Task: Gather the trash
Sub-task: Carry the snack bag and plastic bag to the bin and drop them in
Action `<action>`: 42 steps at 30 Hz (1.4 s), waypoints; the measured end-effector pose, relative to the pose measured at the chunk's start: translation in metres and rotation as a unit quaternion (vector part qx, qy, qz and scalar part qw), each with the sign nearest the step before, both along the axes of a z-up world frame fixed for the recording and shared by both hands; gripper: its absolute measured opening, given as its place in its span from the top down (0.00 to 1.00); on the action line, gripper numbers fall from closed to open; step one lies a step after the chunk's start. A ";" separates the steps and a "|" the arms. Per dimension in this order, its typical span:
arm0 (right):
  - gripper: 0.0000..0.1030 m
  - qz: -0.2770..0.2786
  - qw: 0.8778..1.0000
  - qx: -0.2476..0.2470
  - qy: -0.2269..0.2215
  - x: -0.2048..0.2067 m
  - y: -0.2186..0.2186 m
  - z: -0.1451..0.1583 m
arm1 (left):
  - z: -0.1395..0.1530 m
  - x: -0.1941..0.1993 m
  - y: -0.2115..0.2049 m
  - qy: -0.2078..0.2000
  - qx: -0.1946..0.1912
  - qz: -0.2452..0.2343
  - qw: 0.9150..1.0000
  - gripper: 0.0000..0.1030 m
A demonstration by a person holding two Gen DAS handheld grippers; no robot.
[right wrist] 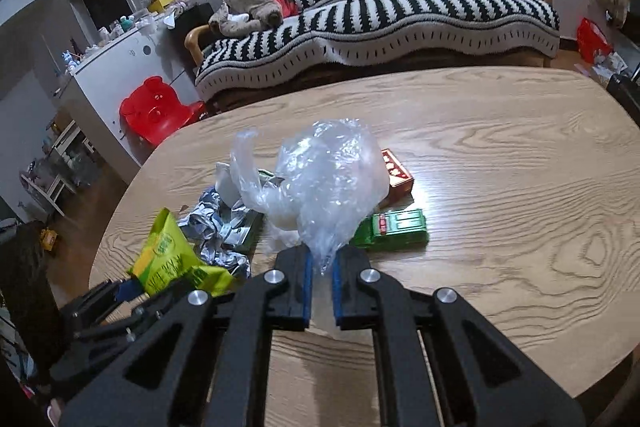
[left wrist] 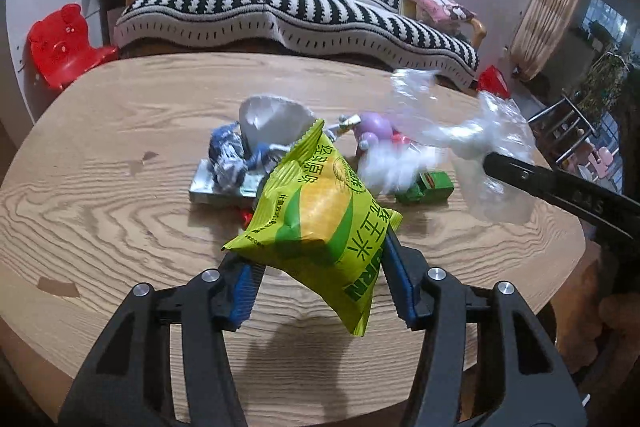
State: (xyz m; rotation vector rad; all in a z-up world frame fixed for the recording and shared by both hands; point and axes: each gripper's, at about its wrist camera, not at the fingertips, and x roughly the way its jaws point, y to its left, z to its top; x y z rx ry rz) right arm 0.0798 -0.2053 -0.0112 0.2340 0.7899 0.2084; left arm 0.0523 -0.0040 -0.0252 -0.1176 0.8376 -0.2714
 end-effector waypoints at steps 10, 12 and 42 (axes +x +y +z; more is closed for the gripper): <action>0.92 -0.002 1.000 -0.008 -0.003 -0.020 -0.011 0.009 | 0.006 -0.005 0.001 -0.011 0.008 0.002 1.000 0.48; 0.92 -0.004 1.000 -0.007 -0.003 -0.021 -0.014 0.009 | 0.006 -0.005 0.000 -0.012 0.011 0.001 1.000 0.48; 0.92 -0.091 0.995 -0.031 -0.011 -0.080 -0.113 0.019 | 0.010 -0.019 -0.086 -0.048 0.055 -0.061 0.995 0.48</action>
